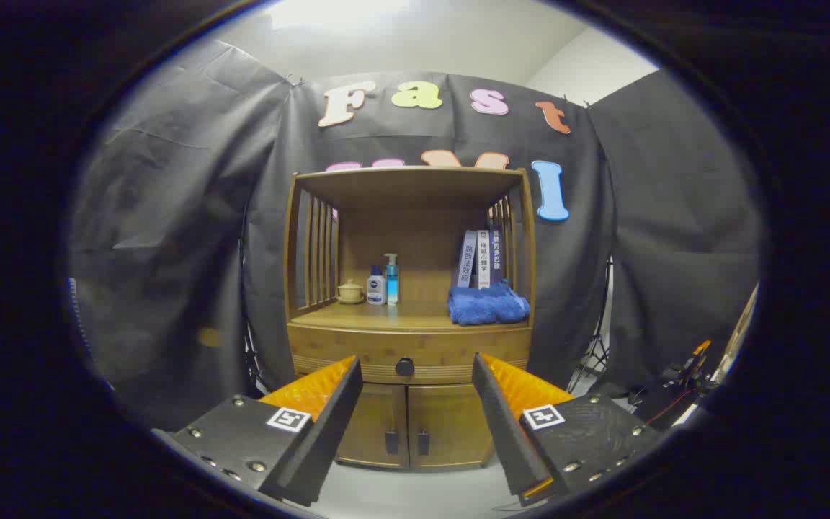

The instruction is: Pull open the drawer, take out the items inside it, and place them on the countertop above the cabinet.

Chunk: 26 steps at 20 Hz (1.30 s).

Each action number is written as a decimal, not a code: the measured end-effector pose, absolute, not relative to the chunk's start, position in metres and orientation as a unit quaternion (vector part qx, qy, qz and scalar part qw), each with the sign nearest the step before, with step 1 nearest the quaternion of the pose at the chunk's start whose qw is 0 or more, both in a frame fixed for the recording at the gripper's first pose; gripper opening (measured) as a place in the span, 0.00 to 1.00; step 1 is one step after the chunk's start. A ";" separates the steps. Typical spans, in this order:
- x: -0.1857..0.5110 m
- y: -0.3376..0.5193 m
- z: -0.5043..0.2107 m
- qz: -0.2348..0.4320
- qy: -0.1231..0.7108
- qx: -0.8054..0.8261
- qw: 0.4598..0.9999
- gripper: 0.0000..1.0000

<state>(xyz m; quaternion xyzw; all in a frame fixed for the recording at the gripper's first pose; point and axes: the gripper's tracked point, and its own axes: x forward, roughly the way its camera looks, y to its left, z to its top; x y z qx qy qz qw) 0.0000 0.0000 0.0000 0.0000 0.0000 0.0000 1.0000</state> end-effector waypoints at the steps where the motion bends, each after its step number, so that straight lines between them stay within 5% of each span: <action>1: 0.001 0.000 0.000 0.001 0.000 0.000 1.000 0.92; 26: 0.021 0.014 0.002 0.010 -0.003 0.007 1.000 0.92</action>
